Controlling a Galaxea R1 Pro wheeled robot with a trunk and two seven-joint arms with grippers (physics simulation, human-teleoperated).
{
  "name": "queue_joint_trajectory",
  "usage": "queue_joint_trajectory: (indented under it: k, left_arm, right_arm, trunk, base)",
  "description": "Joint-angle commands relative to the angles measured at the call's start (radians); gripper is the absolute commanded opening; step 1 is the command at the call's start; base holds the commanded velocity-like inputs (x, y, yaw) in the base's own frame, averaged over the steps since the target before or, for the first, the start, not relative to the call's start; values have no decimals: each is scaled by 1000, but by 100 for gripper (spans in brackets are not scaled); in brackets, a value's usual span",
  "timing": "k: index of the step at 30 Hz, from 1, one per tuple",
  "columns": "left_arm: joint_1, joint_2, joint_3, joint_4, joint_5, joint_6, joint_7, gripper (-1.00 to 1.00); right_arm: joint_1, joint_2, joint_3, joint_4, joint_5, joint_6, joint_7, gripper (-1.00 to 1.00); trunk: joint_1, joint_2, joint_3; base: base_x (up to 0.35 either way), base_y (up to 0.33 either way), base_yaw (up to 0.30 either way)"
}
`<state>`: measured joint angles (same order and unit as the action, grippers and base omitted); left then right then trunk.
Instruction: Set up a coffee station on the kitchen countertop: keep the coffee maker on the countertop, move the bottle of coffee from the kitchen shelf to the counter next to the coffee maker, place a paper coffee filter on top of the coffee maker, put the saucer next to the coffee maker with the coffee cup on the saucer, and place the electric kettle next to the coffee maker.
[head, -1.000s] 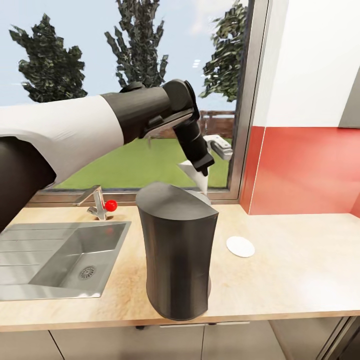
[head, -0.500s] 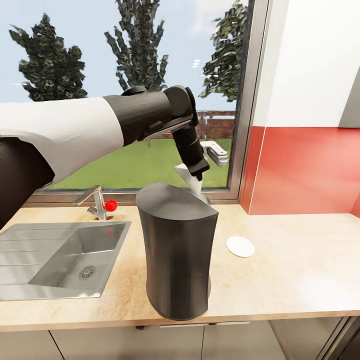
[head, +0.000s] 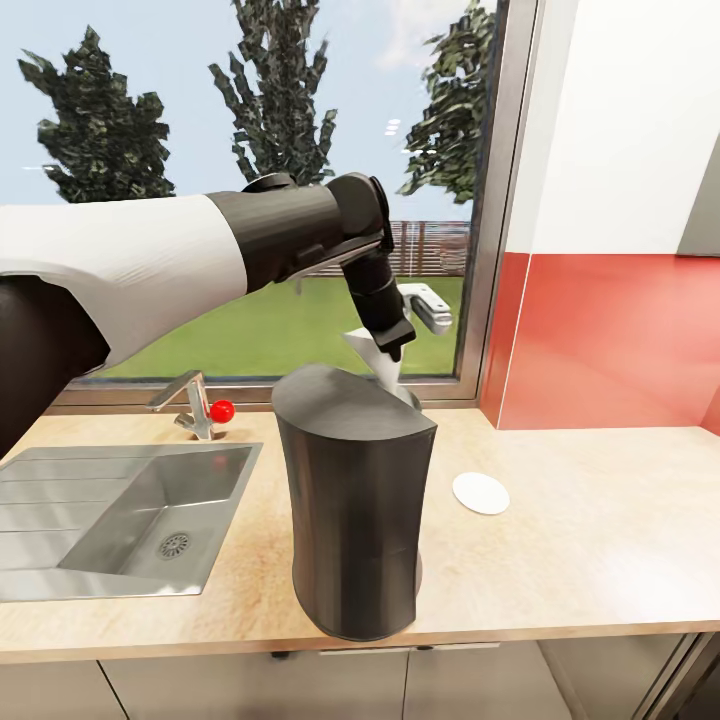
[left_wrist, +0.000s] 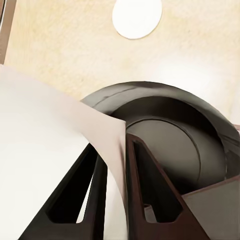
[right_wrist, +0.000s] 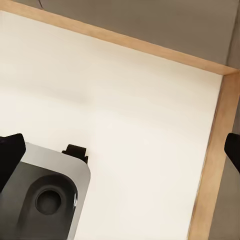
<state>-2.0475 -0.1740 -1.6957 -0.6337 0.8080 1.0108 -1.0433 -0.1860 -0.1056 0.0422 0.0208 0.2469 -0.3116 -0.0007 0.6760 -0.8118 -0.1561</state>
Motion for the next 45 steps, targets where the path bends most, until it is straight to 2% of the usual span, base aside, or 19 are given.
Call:
queue_joint_trajectory:
  k: [1,18,45]
  left_arm:
    - [-2,0,-4,1,2,2,-4,-100]
    - [-2,0,-10,2,2,2,-4,-100]
    - [-2,0,-11,2,2,2,-4,-100]
  right_arm:
    - [-1,0,4,2,0,-5,0,100]
    - [-2,0,4,2,0,-5,0,100]
    - [-2,0,4,2,0,-4,0,100]
  trunk:
    - [0,-1,-2]
    - [0,-1,-3]
    - [0,-1,-30]
  base:
    - [0,0,0]
    - [0,0,0]
    - [0,0,0]
